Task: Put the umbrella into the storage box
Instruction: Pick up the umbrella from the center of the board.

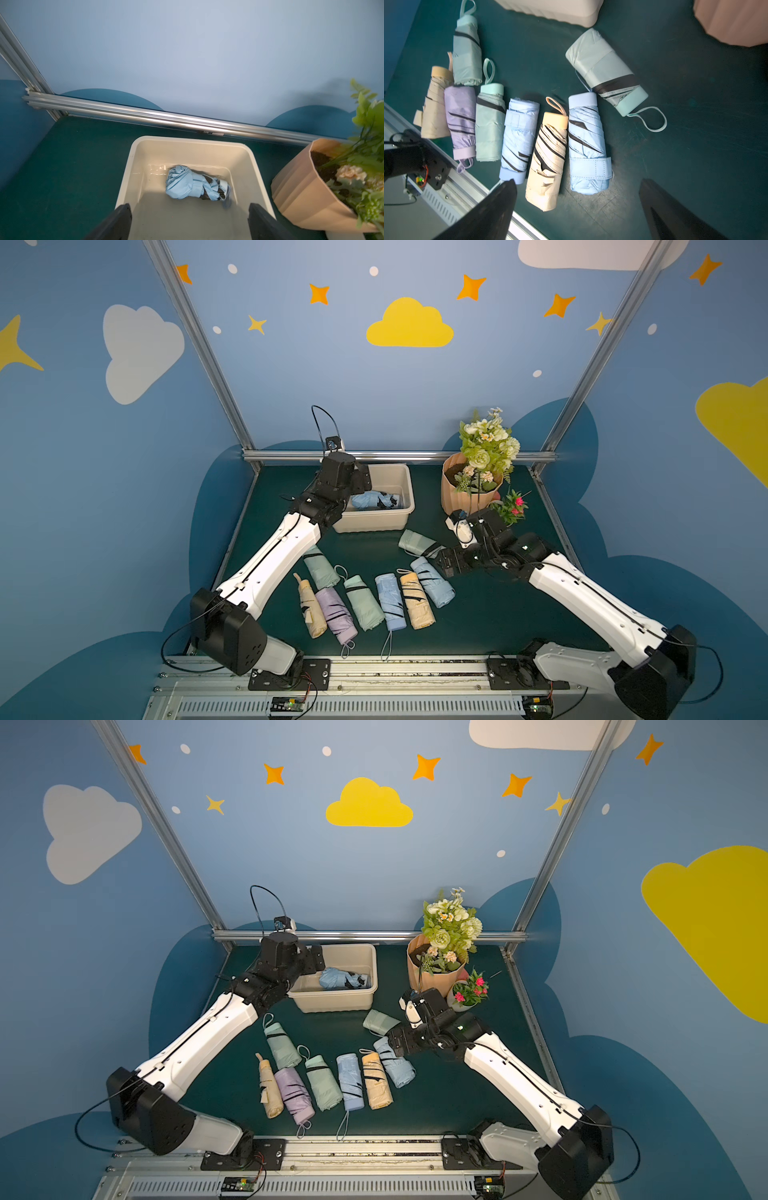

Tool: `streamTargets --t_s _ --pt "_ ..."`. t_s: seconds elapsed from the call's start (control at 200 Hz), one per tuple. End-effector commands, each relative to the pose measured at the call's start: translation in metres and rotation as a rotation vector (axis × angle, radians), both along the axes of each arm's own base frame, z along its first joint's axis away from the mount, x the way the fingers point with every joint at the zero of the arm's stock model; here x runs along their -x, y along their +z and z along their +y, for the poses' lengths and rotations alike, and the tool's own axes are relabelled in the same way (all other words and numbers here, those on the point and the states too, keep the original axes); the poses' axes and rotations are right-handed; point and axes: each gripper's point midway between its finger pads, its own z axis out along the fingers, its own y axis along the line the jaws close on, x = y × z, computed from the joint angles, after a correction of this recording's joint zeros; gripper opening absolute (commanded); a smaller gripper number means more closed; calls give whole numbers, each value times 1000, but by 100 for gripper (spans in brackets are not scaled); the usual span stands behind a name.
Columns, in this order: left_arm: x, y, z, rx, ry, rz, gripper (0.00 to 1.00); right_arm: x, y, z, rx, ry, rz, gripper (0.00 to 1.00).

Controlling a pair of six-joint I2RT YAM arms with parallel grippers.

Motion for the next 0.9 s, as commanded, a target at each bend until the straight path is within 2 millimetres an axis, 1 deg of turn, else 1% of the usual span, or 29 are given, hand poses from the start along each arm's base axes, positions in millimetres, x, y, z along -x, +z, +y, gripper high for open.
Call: streamTargets --t_s 0.0,0.07,0.205,0.255,0.335,0.385,0.476,0.541,0.646,0.776,0.896 --pt "18 6 13 -47 -22 -28 94 20 -23 3 42 123 90 98" --pt "29 4 26 -12 26 -31 94 22 -37 4 64 126 134 98" --pt "47 -15 54 40 138 5 94 25 -66 10 86 122 232 98" --pt "54 -17 63 64 170 5 94 27 -75 13 88 124 261 98" --pt "63 -19 74 99 211 -5 94 27 -87 16 95 117 273 98" --pt "68 -22 83 126 248 -9 94 26 -95 14 111 102 265 98" --pt "77 -32 97 174 309 6 94 23 -109 9 155 85 257 98" --pt "83 -39 103 204 341 18 94 21 -117 5 195 81 254 98" --pt "90 -46 108 233 367 27 93 19 -123 6 232 84 247 98" --pt "93 -46 111 249 383 23 93 17 -131 7 280 88 237 98" --pt "94 -43 113 250 388 17 93 10 -137 9 337 84 221 96"
